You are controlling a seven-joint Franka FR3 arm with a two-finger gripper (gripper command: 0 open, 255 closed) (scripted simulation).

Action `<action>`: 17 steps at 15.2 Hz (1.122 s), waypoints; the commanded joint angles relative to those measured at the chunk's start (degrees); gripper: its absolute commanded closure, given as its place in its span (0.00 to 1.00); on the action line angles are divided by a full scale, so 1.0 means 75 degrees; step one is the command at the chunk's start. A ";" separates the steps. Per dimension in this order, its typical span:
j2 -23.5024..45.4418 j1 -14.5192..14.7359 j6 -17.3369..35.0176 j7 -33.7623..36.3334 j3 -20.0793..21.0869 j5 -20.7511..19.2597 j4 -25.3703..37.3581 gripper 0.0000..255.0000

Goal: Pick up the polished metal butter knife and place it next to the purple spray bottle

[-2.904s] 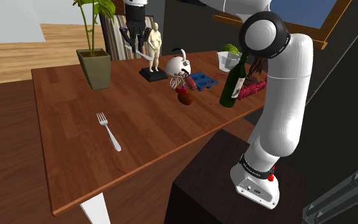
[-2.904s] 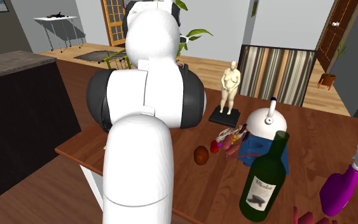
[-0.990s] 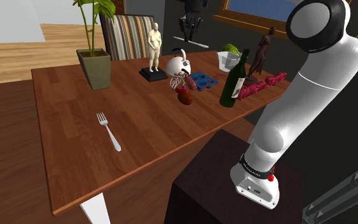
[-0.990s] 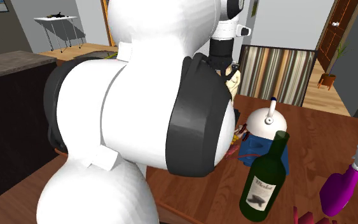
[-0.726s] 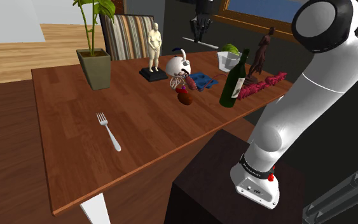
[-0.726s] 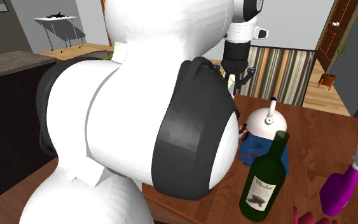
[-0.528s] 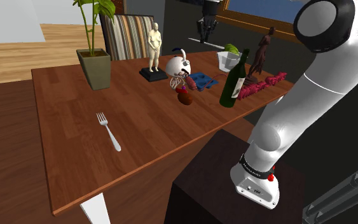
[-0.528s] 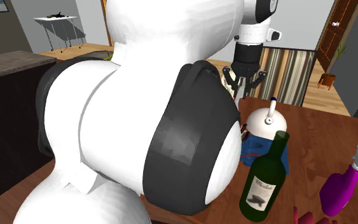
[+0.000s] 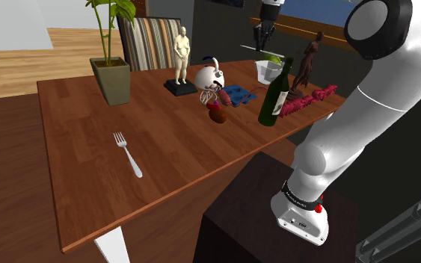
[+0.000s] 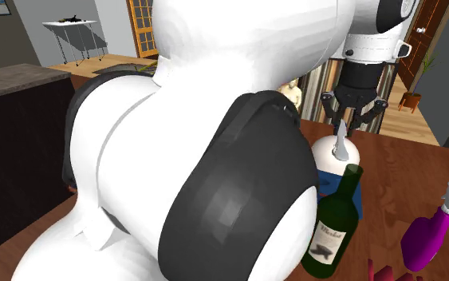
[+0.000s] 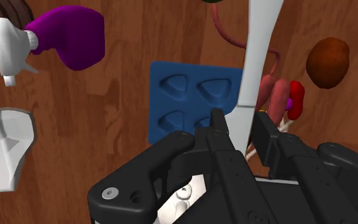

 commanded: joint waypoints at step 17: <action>0.0335 -0.0797 0.0829 -0.1795 -0.1018 -0.0015 -0.0442 1.00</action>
